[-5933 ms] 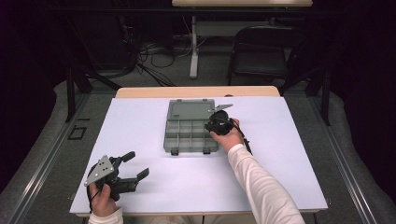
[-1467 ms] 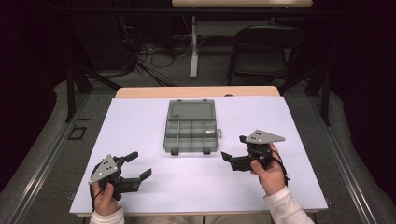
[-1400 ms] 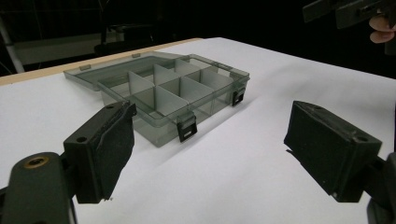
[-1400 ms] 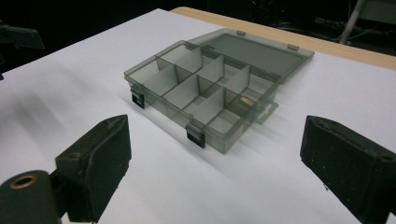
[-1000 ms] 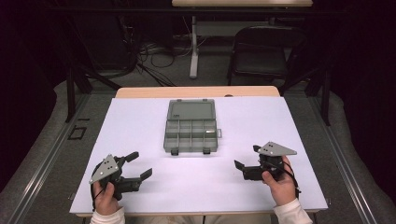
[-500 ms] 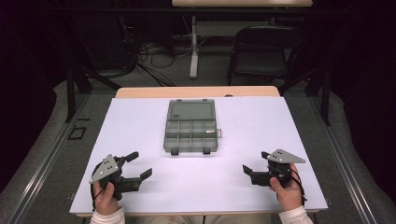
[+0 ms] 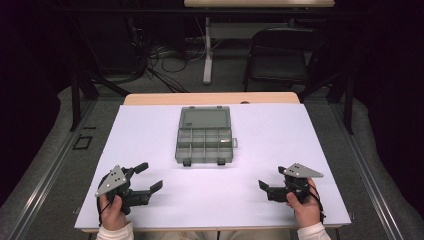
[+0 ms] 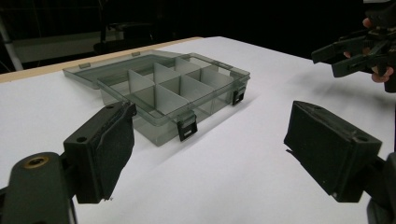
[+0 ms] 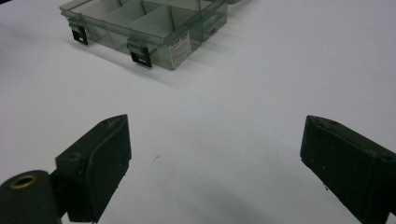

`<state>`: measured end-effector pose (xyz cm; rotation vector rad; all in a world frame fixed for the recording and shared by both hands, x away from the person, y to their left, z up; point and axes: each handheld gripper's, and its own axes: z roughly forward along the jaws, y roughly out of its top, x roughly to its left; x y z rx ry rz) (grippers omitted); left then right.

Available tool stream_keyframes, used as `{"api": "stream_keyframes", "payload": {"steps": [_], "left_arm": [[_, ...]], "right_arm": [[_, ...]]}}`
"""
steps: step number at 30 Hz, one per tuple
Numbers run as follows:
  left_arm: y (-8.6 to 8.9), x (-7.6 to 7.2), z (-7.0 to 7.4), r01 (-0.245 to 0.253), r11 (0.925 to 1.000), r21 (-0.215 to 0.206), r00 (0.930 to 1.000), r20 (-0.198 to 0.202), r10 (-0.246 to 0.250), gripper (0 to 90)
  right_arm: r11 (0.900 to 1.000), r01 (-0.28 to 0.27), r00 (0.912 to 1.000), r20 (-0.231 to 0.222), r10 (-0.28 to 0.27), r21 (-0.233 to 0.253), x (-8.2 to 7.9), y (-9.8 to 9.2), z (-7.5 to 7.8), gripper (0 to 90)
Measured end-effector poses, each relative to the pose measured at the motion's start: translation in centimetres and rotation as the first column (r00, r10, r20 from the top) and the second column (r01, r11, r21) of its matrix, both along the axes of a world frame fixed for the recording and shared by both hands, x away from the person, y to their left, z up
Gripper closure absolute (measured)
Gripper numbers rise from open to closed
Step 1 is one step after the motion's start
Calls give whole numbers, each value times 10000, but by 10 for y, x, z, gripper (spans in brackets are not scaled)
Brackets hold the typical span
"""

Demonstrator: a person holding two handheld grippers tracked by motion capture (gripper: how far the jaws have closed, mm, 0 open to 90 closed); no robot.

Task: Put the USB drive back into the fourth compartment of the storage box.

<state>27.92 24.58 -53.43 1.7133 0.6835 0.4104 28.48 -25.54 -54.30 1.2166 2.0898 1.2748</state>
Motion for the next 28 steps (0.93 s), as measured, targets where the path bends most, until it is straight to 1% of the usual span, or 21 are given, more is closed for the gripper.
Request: {"api": "stream_keyframes", "payload": {"steps": [1, 3, 8, 10, 11, 14, 20, 28], "left_arm": [[0, 0, 0, 4, 10000, 2, 10000, -3, -4, 154], [0, 0, 0, 9, 10000, -1, 10000, 1, -9, 154], [0, 0, 0, 17, 10000, 1, 10000, 1, -17, 154], [0, 0, 0, 9, 10000, 22, 10000, -5, -9, 154], [0, 0, 0, 12, 10000, 24, 10000, 6, -12, 154], [0, 0, 0, 27, 10000, 42, 10000, 10, -27, 154], [0, 0, 0, 20, 10000, 9, 10000, -14, -20, 154], [-1, 1, 0, 27, 10000, -11, 10000, 4, -27, 154]], "right_arm": [[9999, -57, 10000, -6, 56, -102, 0, 1, -1, 86], [9999, -99, 9999, -104, 98, -113, 1, 3, -3, 86], [9994, -265, 9995, -149, 262, -204, 1, 8, -7, 86], [9989, -324, 9994, -164, 318, -339, 2, 9, -8, 86], [9992, -290, 9995, -168, 285, -289, 3, 10, -9, 86], [9987, -330, 9994, -140, 325, -388, 3, 11, -9, 86], [9985, -343, 9993, -159, 337, -427, 2, 12, -9, 86], [9984, -408, 9990, -170, 402, -379, 2, 13, -10, 87]]}}
